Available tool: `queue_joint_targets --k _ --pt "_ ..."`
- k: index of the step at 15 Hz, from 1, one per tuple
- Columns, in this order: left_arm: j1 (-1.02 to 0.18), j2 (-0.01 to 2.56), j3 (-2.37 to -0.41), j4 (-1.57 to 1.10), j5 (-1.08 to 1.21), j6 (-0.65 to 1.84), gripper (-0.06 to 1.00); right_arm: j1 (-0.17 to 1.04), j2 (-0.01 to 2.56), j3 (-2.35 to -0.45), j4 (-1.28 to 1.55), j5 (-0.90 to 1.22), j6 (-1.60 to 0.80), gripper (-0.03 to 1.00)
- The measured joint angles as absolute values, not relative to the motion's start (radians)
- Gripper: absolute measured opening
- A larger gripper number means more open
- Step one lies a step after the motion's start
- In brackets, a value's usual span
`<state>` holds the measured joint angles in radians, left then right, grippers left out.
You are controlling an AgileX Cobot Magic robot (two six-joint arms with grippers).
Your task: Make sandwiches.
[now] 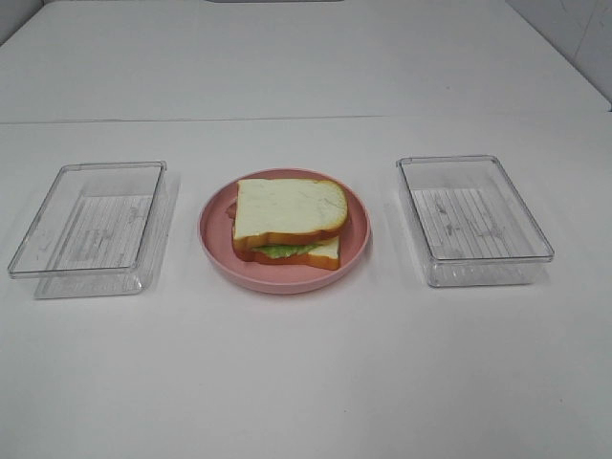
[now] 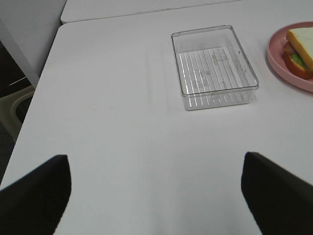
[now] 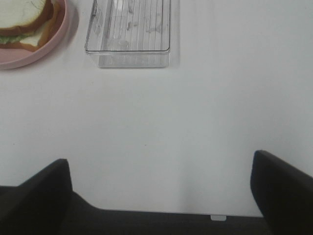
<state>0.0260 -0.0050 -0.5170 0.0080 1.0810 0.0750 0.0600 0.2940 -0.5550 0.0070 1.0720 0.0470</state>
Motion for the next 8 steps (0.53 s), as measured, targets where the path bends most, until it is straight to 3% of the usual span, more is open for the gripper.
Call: queue_joint_targets --k 8 --pt "0.026 -0.005 -0.517 0.008 1.081 0.075 0.86 0.060 -0.004 -0.464 0.007 1.119 0.044 0.95"
